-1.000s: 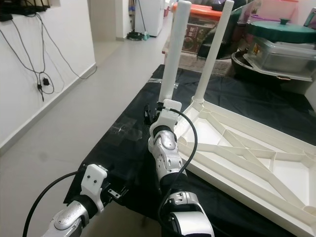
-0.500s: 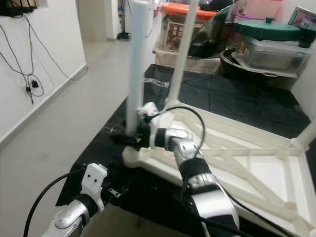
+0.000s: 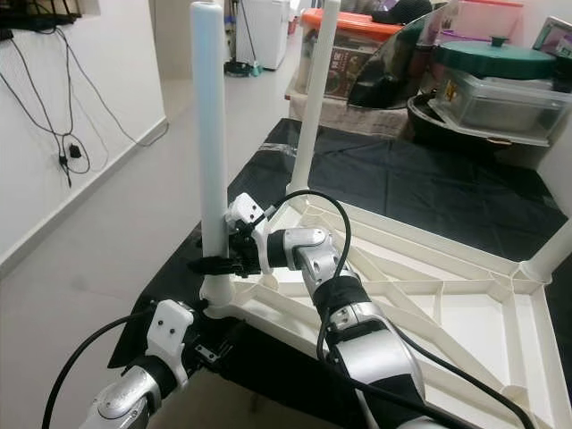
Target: Building children table
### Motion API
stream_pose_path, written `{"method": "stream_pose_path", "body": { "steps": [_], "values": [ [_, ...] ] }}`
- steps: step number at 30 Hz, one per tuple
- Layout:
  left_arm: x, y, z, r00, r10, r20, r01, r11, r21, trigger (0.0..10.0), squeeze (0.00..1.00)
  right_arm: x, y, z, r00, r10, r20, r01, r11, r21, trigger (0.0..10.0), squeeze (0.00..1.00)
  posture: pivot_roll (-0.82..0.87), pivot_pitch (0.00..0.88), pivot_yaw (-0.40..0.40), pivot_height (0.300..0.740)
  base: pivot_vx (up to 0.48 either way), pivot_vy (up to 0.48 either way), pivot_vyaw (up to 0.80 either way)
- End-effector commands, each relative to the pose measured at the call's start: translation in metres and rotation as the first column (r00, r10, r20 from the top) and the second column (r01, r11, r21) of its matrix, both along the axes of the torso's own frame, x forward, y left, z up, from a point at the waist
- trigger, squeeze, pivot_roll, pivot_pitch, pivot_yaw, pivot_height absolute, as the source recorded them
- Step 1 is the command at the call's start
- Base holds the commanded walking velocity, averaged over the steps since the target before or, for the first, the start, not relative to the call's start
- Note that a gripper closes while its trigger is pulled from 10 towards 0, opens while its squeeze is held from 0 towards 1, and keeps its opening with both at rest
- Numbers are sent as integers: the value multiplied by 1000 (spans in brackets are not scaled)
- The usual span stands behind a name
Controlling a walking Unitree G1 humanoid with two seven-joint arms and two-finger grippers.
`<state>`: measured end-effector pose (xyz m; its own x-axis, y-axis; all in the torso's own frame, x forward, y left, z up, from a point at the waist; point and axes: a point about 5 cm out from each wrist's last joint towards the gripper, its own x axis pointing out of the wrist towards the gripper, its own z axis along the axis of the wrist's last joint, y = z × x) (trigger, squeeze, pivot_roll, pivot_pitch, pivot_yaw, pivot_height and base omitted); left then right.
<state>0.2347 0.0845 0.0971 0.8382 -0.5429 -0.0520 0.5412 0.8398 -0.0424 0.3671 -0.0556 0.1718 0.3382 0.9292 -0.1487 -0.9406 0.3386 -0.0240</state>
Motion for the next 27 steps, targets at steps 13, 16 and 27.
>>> {"method": "stream_pose_path", "body": {
  "steps": [13,16,27],
  "values": [
    [-1,0,-1,1000,-11,-9,11,1000,5,10000,0,5,-69,-43,137,-979,-152,990,142,-23,0,0,159,0,-88,740,0,0,0],
    [-2,1,-1,1000,-7,-8,7,1000,6,10000,0,-6,-61,-44,43,-977,-210,999,41,12,0,0,167,0,-92,740,0,0,0],
    [-3,1,-1,1000,-4,-8,4,1000,4,10000,0,6,-43,-32,307,-930,-202,947,277,162,10000,902,163,0,-93,740,0,0,0]
  ]
}}
